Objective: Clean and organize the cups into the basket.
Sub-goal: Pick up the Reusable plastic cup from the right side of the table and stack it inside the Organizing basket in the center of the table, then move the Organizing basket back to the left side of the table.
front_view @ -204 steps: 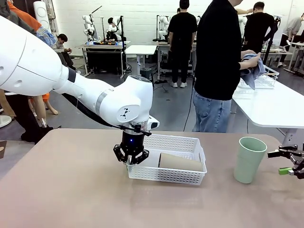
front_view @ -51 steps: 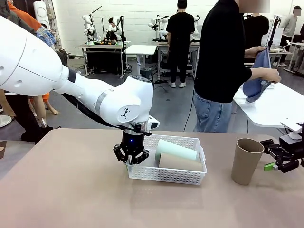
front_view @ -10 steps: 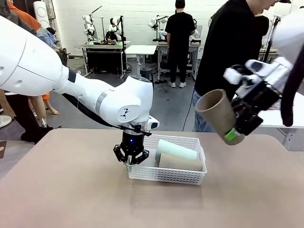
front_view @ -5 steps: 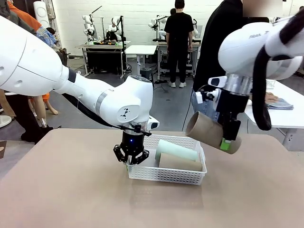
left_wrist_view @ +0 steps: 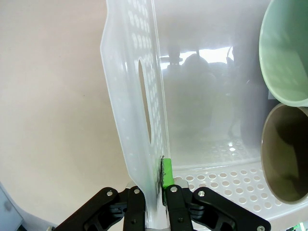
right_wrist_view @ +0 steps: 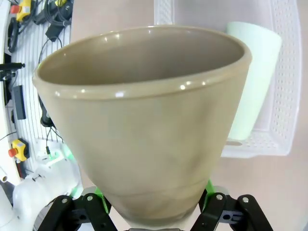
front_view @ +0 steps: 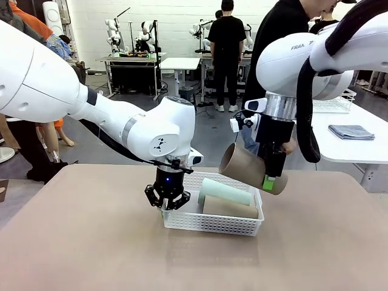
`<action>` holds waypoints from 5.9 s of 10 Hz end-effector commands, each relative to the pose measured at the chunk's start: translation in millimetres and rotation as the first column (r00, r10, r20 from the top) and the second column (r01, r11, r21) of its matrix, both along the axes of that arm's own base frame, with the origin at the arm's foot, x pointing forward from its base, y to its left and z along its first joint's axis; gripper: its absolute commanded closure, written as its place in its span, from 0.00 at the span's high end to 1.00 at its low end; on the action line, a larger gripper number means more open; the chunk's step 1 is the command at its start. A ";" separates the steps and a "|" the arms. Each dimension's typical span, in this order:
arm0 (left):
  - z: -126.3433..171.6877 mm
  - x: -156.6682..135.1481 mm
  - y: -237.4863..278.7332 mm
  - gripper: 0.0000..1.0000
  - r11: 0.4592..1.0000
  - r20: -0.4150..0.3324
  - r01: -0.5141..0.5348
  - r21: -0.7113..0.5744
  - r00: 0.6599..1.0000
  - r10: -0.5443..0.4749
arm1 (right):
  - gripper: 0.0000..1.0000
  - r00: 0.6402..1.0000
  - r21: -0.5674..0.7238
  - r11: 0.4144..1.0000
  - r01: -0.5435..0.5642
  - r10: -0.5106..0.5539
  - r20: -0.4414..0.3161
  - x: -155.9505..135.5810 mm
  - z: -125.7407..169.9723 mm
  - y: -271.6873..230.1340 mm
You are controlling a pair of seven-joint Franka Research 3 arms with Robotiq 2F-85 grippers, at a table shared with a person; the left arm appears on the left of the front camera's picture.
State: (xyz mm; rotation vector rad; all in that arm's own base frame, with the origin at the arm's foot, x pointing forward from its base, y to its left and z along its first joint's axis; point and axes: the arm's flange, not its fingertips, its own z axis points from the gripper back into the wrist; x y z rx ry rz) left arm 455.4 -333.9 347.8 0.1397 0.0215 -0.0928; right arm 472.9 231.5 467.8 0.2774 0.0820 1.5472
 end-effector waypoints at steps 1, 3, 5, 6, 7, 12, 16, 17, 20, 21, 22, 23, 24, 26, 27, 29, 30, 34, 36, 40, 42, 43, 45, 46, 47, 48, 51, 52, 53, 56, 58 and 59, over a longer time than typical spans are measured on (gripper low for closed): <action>-5.2 -3.0 -0.4 0.00 1.000 -0.007 0.008 0.010 1.000 -0.007 | 0.80 0.998 0.010 0.998 -0.062 0.062 0.005 17.3 -12.8 4.6; -5.2 -3.0 -0.4 0.00 1.000 -0.007 0.008 0.010 1.000 -0.007 | 0.80 0.995 0.094 0.991 -0.095 0.096 0.001 33.1 -32.4 5.3; -5.2 -3.0 -0.4 0.00 1.000 -0.007 0.008 0.010 1.000 -0.007 | 0.80 0.995 0.128 0.987 -0.098 0.096 0.027 47.8 -46.4 3.4; -5.2 -3.0 -0.4 0.00 1.000 -0.007 0.008 0.010 1.000 -0.007 | 0.80 0.995 0.148 0.984 -0.102 0.099 0.033 50.2 -49.2 6.3; -5.2 -3.0 -0.4 0.00 1.000 -0.007 0.008 0.010 1.000 -0.007 | 0.80 0.992 0.171 0.978 -0.120 0.114 0.047 50.1 -50.0 12.6; -5.2 -3.0 -0.4 0.00 1.000 -0.007 0.008 0.010 1.000 -0.007 | 0.80 0.990 0.284 0.948 -0.144 0.135 0.050 54.7 -64.1 18.2; -5.2 -3.0 -0.4 0.00 1.000 -0.007 0.008 0.010 1.000 -0.007 | 0.80 0.988 0.300 0.942 -0.148 0.152 0.011 59.6 -80.9 14.6; -5.2 -3.0 -0.4 0.00 1.000 -0.007 0.008 0.010 1.000 -0.007 | 0.80 0.986 0.302 0.939 -0.161 0.169 0.000 58.5 -81.4 12.3; -5.2 -3.0 -0.4 0.00 1.000 -0.007 0.008 0.010 1.000 -0.007 | 0.80 0.987 0.275 0.949 -0.154 0.161 -0.005 60.4 -84.2 10.1; -5.2 -3.0 -0.4 0.00 1.000 -0.007 0.008 0.010 1.000 -0.007 | 0.80 0.989 0.261 0.955 -0.138 0.147 -0.018 61.6 -86.5 8.2; -5.2 -3.0 -0.4 0.00 1.000 -0.007 0.008 0.010 1.000 -0.007 | 0.80 0.989 0.260 0.956 -0.135 0.147 -0.027 62.0 -87.3 7.1; -5.2 -3.0 -0.4 0.00 1.000 -0.007 0.008 0.010 1.000 -0.007 | 1.00 0.989 0.261 0.956 -0.131 0.144 -0.032 61.5 -86.4 6.7; -5.2 -3.0 -0.4 0.00 1.000 -0.007 0.008 0.010 1.000 -0.007 | 1.00 0.989 0.259 0.957 -0.131 0.145 -0.034 61.1 -85.7 6.4; -5.2 -3.0 -0.4 0.00 1.000 -0.007 0.008 0.010 1.000 -0.007 | 1.00 0.989 0.260 0.957 -0.131 0.145 -0.036 60.9 -85.8 6.5; -5.2 -3.0 -0.4 0.00 1.000 -0.007 0.008 0.010 1.000 -0.007 | 1.00 0.989 0.260 0.957 -0.131 0.145 -0.036 60.7 -85.8 6.6; -5.2 -3.0 -0.4 0.00 1.000 -0.007 0.008 0.010 1.000 -0.007 | 1.00 0.989 0.267 0.955 -0.130 0.144 -0.036 59.9 -84.5 5.1; -5.2 -3.0 -0.4 0.00 1.000 -0.007 0.008 0.010 1.000 -0.007 | 1.00 0.990 0.295 0.946 -0.131 0.143 -0.019 57.8 -77.6 -0.3; -5.2 -3.0 -0.4 0.00 1.000 -0.007 0.008 0.010 1.000 -0.007 | 1.00 0.985 0.789 0.590 -0.172 0.087 0.150 -0.6 20.8 -141.2; -5.2 -3.0 -0.4 0.00 1.000 -0.007 0.008 0.010 1.000 -0.007 | 1.00 0.981 0.928 0.318 -0.193 0.060 0.183 -38.6 27.1 -232.7; -5.2 -3.0 -0.4 0.00 1.000 -0.007 0.008 0.010 1.000 -0.007 | 1.00 0.974 0.974 0.151 -0.172 -0.125 0.191 -78.3 -29.3 -336.1; -5.2 -3.0 -0.4 0.00 1.000 -0.007 0.008 0.010 1.000 -0.007 | 1.00 0.957 0.976 0.211 -0.053 -0.267 0.110 -78.5 -59.5 -357.9; -5.2 -3.0 -0.4 0.00 1.000 -0.007 0.008 0.010 1.000 -0.007 | 1.00 0.946 0.971 0.239 -0.023 -0.310 0.098 -80.8 -69.6 -367.5; -5.2 -3.0 -0.4 0.00 1.000 -0.007 0.008 0.010 1.000 -0.007 | 1.00 0.934 0.968 0.249 0.014 -0.348 0.075 -86.4 -72.9 -379.0; -5.2 -3.0 -0.4 0.00 1.000 -0.007 0.008 0.010 1.000 -0.007 | 1.00 0.948 0.965 0.256 -0.046 -0.293 0.122 -78.3 -80.2 -380.2; -5.2 -3.0 -0.4 0.00 1.000 -0.007 0.008 0.010 1.000 -0.007 | 1.00 0.948 0.965 0.256 -0.046 -0.293 0.122 -78.3 -80.2 -380.2; -5.2 -3.0 -0.4 0.00 1.000 -0.007 0.008 0.010 1.000 -0.007 | 1.00 0.948 0.965 0.256 -0.046 -0.293 0.122 -78.3 -80.2 -380.2; -5.2 -3.0 -0.4 0.00 1.000 -0.007 0.008 0.010 1.000 -0.007 | 1.00 0.948 0.965 0.256 -0.046 -0.293 0.122 -78.3 -80.2 -380.2; -5.2 -3.0 -0.4 0.00 1.000 -0.007 0.008 0.010 1.000 -0.007 | 1.00 0.948 0.965 0.256 -0.046 -0.293 0.122 -78.3 -80.2 -380.2; -5.2 -3.0 -0.4 0.00 1.000 -0.007 0.008 0.010 1.000 -0.007 | 1.00 0.948 0.965 0.256 -0.046 -0.293 0.122 -78.3 -80.2 -380.2; -5.2 -3.0 -0.4 0.00 1.000 -0.007 0.008 0.010 1.000 -0.007 | 1.00 0.948 0.965 0.256 -0.046 -0.293 0.122 -78.3 -80.2 -380.2; -5.2 -3.0 -0.4 0.00 1.000 -0.007 0.008 0.010 1.000 -0.007 | 1.00 0.948 0.965 0.256 -0.046 -0.293 0.122 -78.3 -80.2 -380.2; -5.2 -3.0 -0.4 0.00 1.000 -0.007 0.008 0.010 1.000 -0.007 | 1.00 0.948 0.965 0.256 -0.046 -0.293 0.122 -78.3 -80.2 -380.2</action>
